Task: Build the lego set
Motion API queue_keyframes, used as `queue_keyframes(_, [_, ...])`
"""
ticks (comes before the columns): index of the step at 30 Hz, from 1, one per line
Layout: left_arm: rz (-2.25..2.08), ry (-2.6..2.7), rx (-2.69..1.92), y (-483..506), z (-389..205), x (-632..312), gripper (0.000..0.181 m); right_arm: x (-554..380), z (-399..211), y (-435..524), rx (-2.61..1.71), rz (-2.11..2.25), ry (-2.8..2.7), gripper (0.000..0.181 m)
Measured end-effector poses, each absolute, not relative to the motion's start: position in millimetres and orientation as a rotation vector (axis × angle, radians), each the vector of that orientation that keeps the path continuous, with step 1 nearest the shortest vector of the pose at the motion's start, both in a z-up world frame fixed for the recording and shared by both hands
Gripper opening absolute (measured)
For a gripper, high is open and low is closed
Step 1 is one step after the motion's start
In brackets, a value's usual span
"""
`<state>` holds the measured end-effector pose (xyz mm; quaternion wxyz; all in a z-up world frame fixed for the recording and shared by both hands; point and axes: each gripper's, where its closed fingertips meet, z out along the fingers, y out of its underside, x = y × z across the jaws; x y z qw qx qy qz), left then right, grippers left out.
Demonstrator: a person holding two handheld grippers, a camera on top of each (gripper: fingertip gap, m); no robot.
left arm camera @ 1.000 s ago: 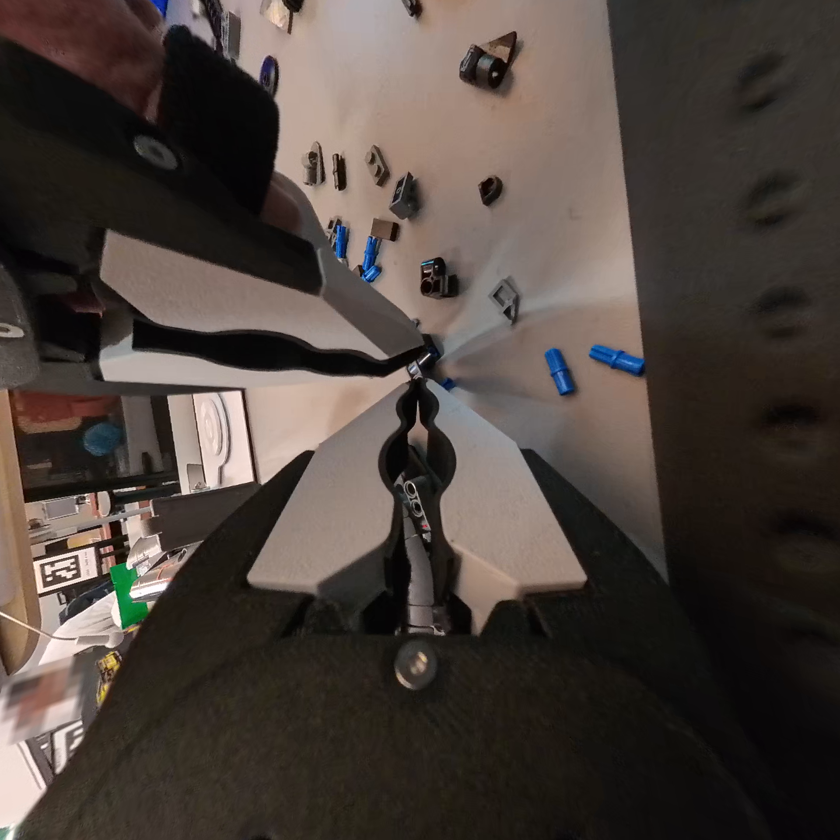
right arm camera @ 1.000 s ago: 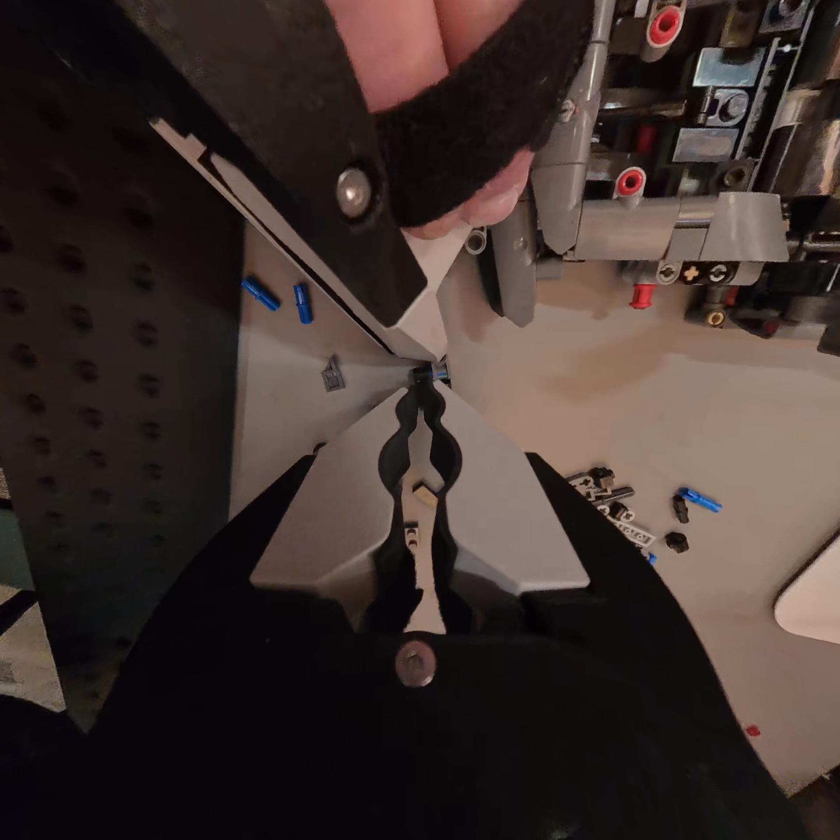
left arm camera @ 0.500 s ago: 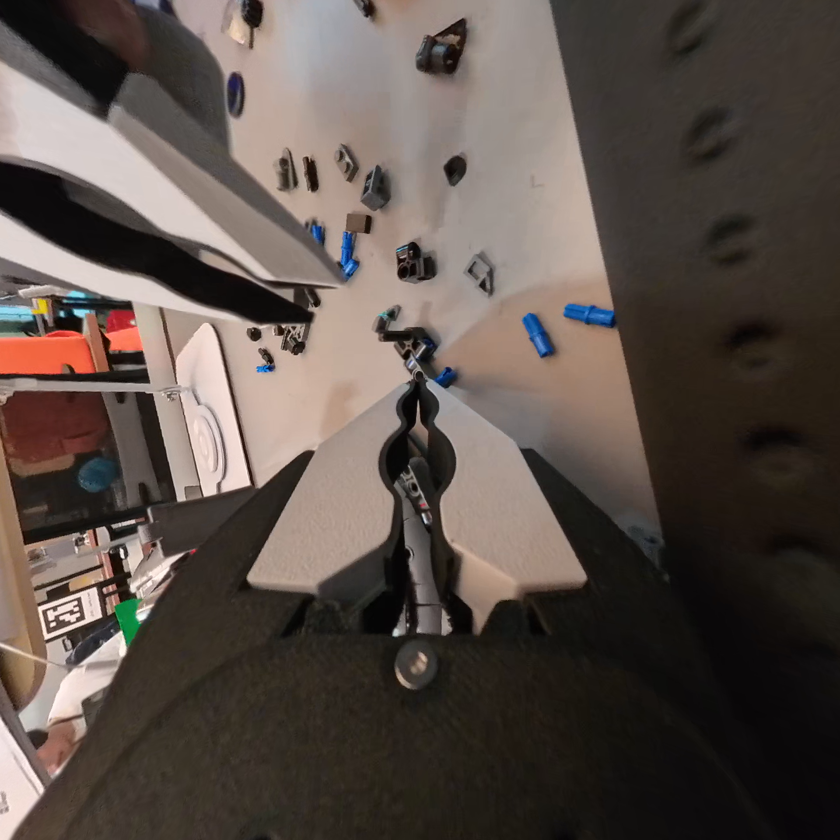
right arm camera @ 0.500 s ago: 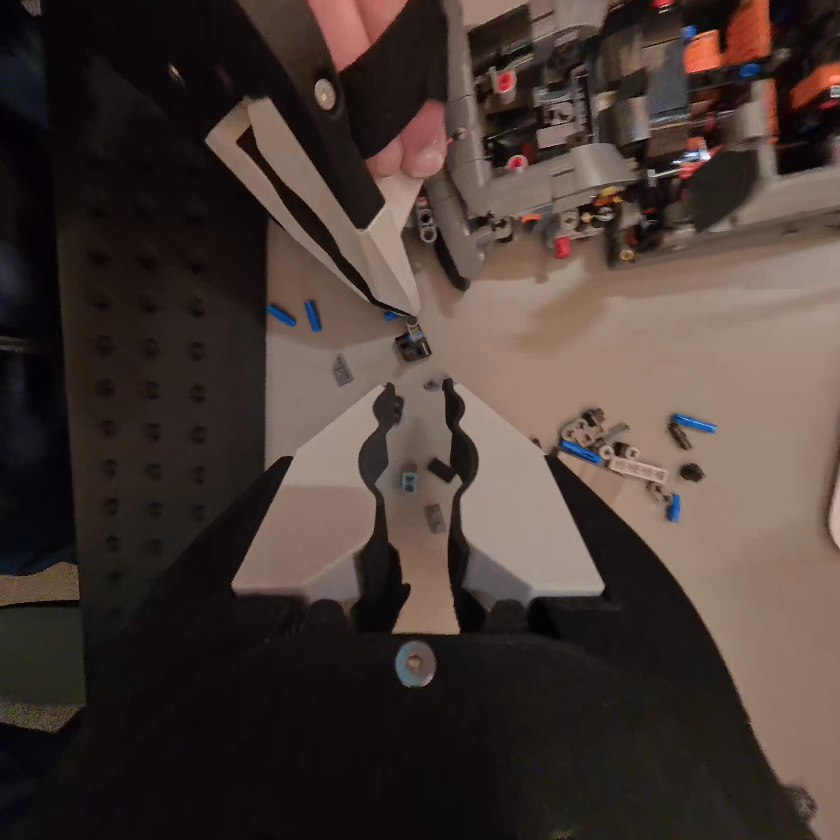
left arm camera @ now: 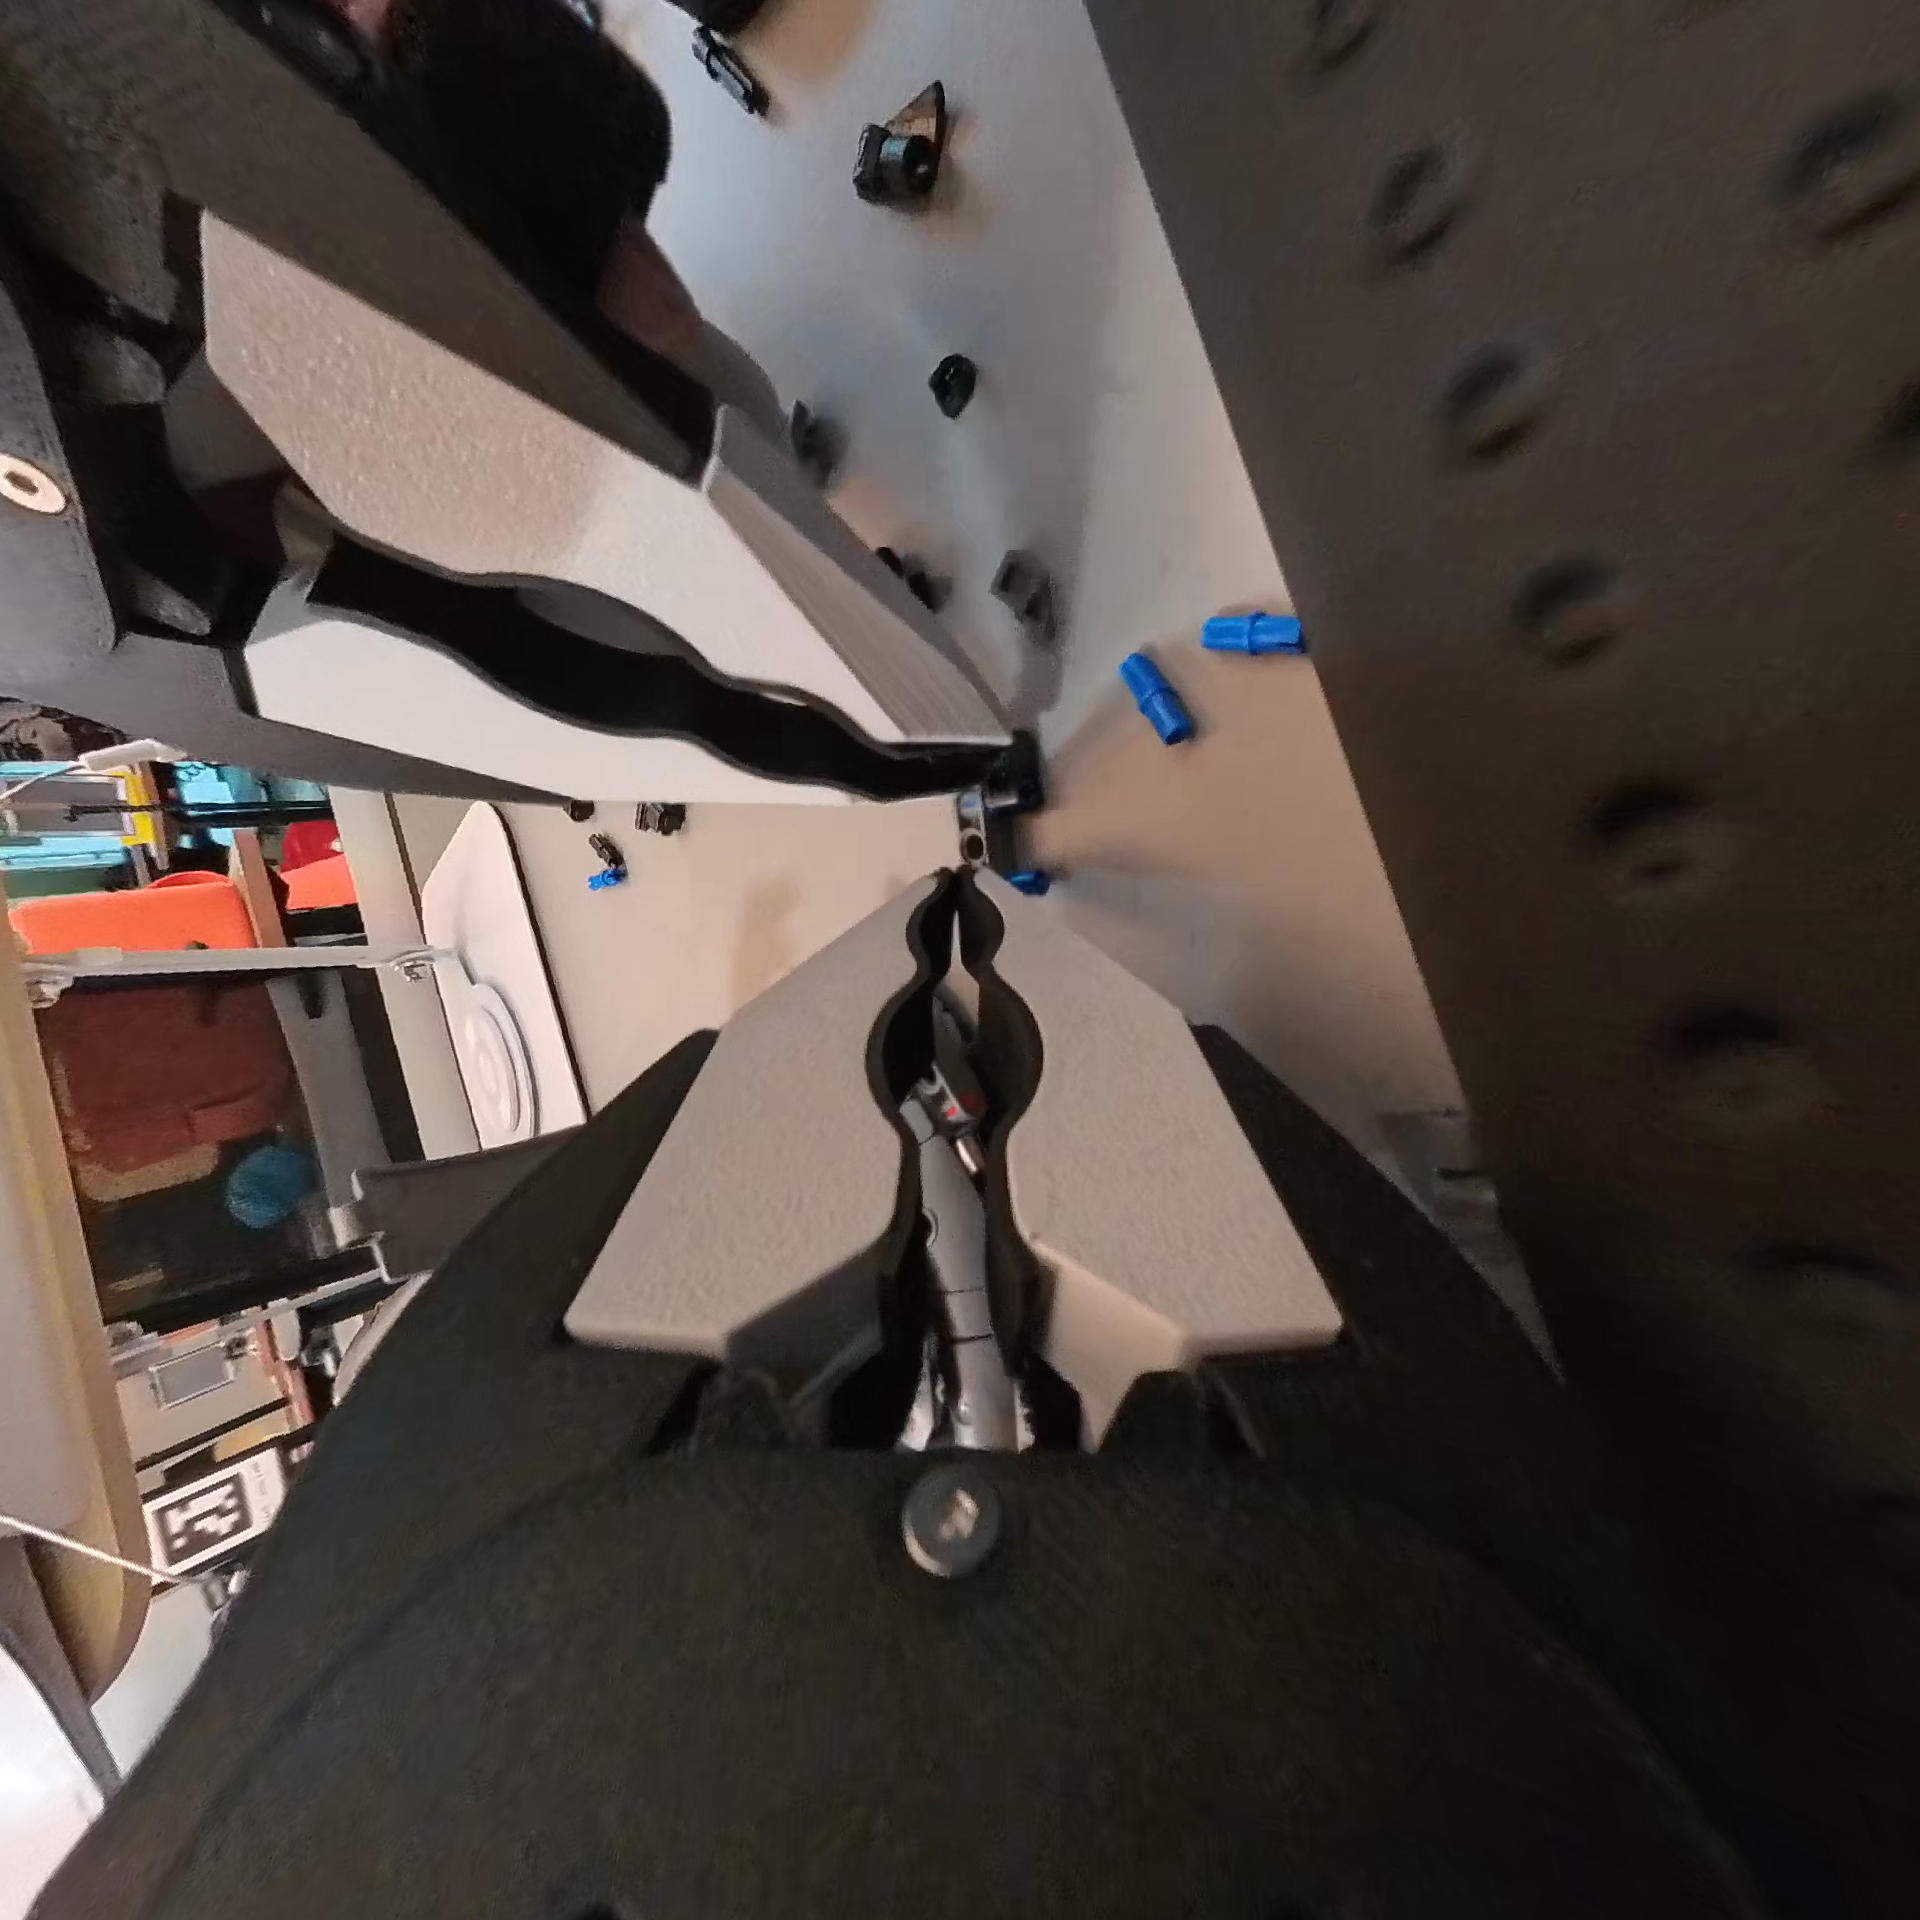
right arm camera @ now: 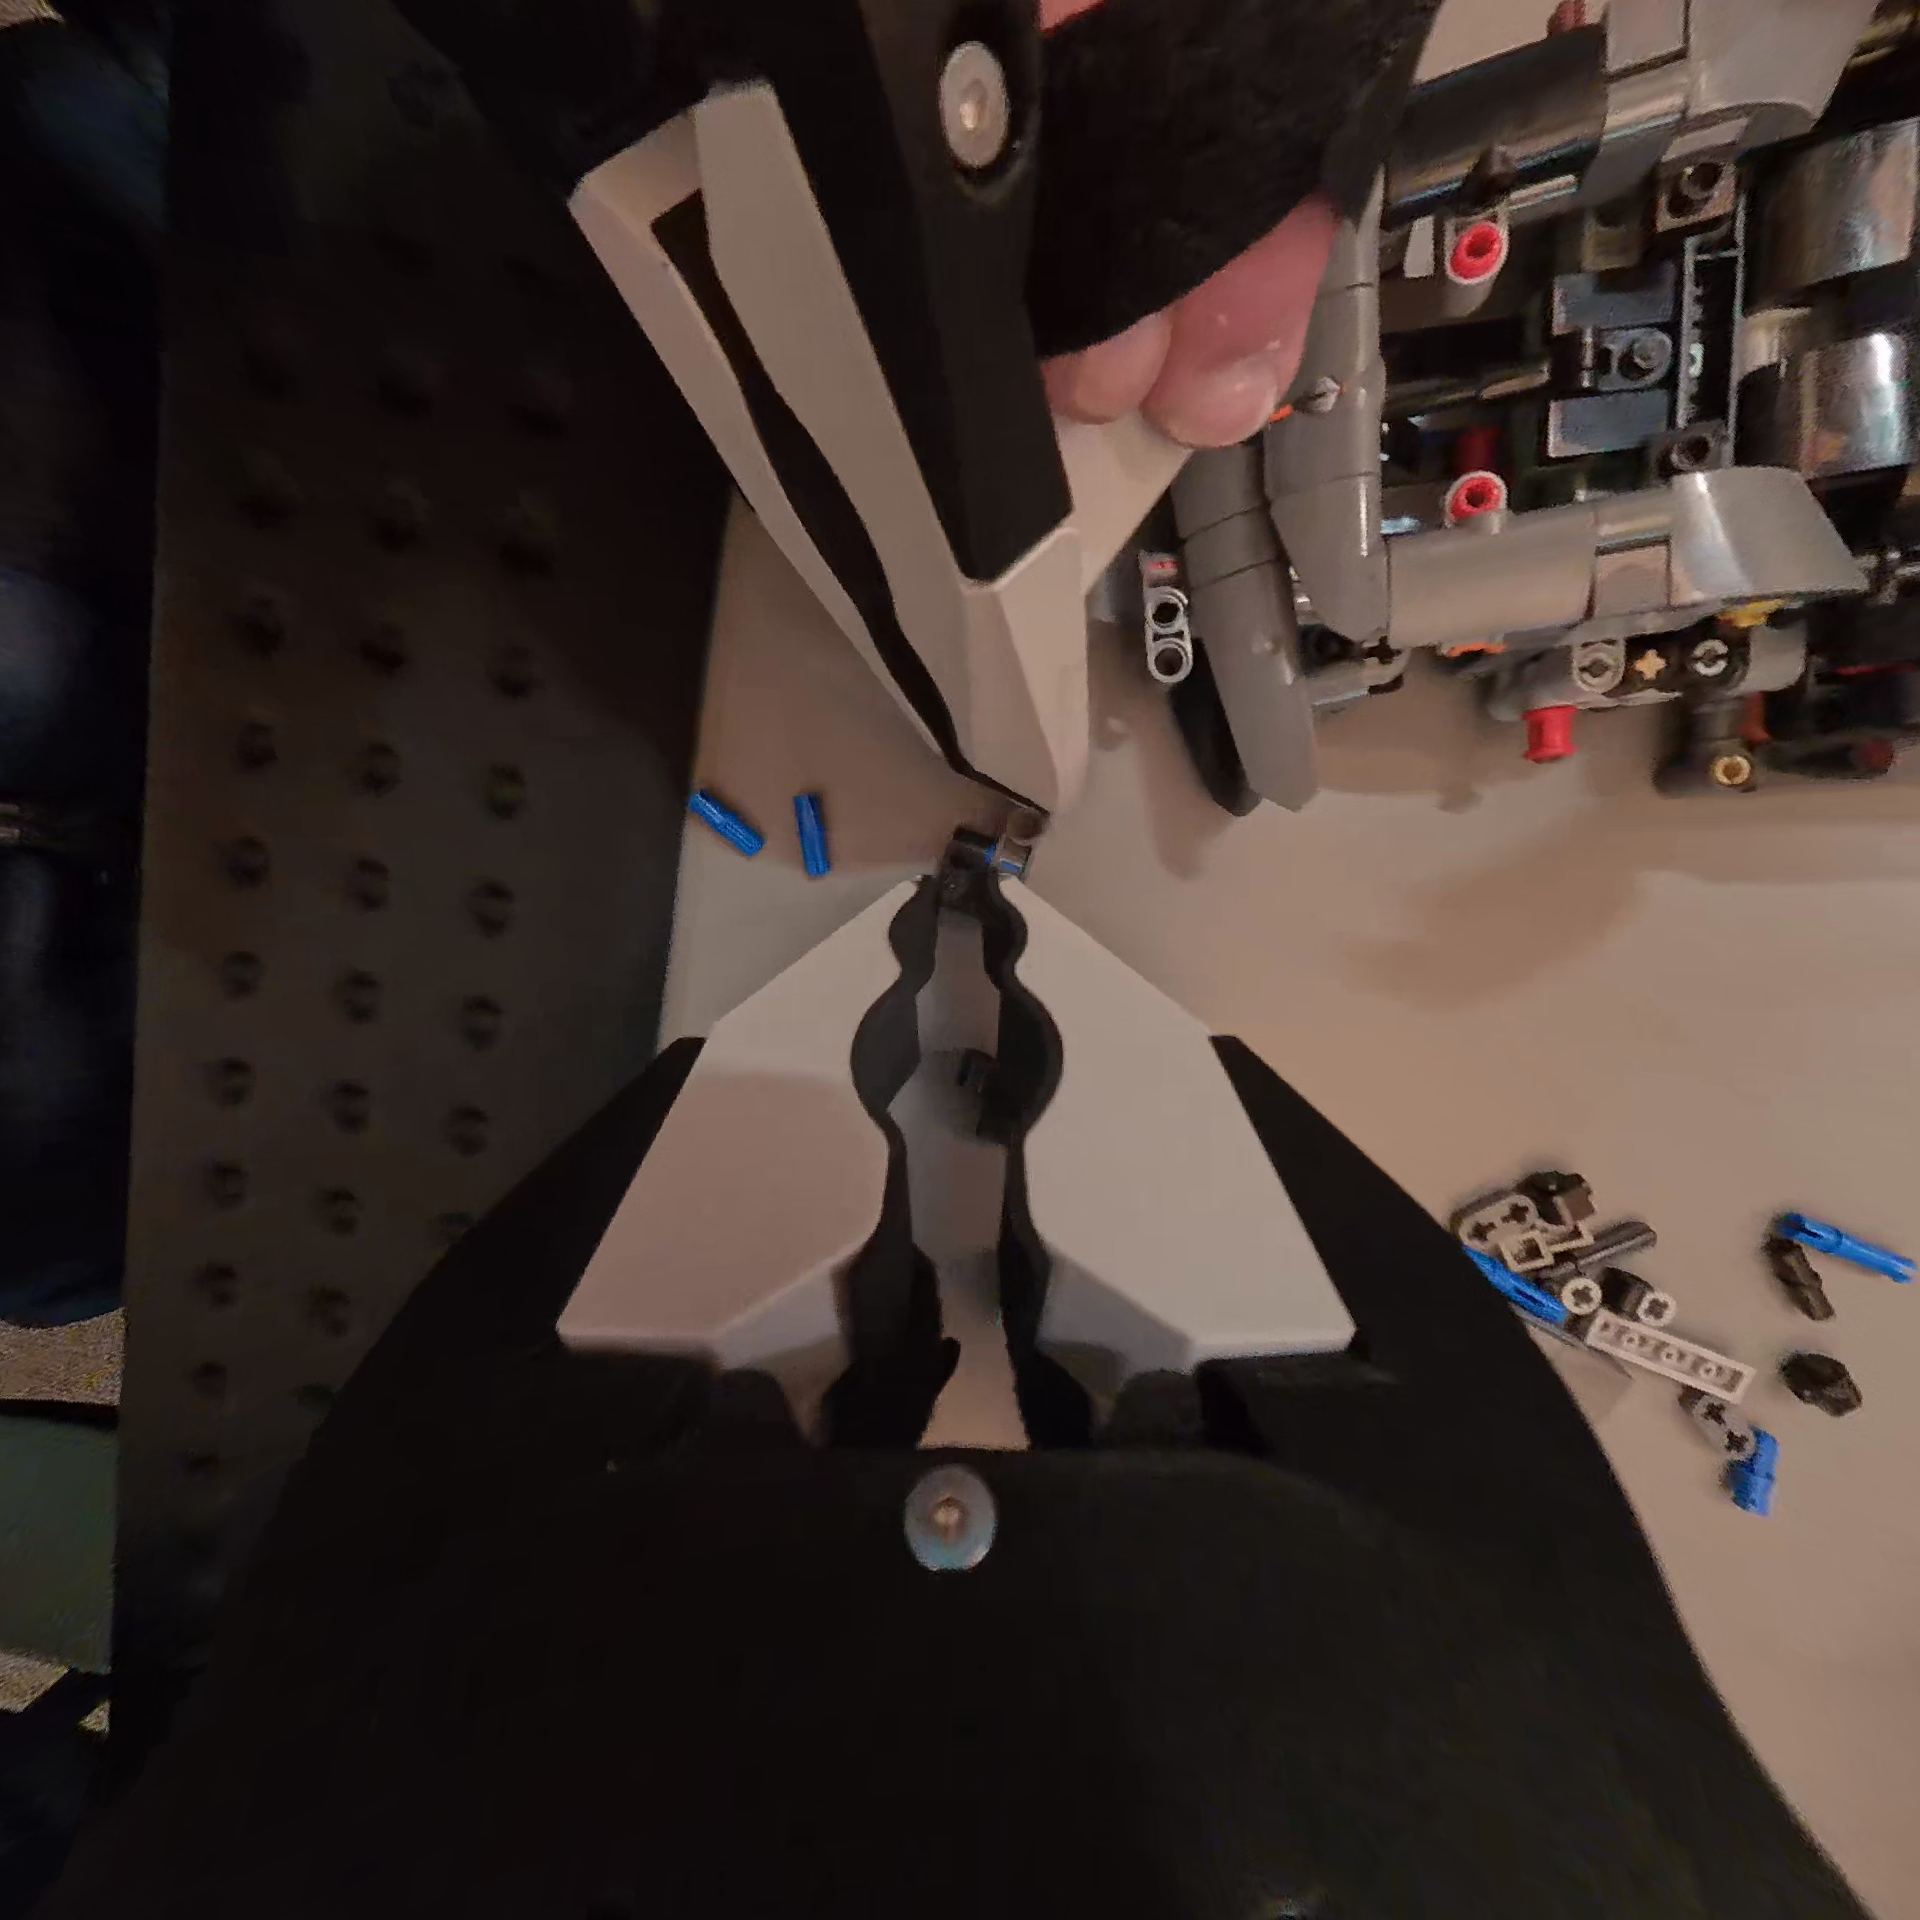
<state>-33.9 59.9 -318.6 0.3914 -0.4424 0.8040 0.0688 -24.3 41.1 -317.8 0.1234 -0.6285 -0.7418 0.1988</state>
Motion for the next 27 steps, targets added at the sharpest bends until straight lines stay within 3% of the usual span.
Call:
queue_keyframes(5, [0.174, 2.048, -1.112, 59, -319, -36, 0.0, -24, -314, 44, -1.84, 0.593, -2.127, 0.004])
queue_keyframes(10, [0.164, 2.063, -1.092, 57, -319, -36, 0.0, -27, -317, 51, -1.859, 0.591, -2.077, 0.032])
queue_keyframes(15, [0.177, 2.054, -1.089, 59, -318, -36, 0.0, -32, -318, 42, -1.824, 0.63, -2.116, 0.019])
queue_keyframes(23, [0.169, 2.05, -1.099, 59, -318, -36, 0.0, -30, -318, 40, -1.867, 0.638, -2.077, 0.016])
queue_keyframes(27, [0.138, 2.051, -1.125, 59, -314, -41, 0.011, -33, -317, 34, -1.881, 0.7, -2.062, 0.018])
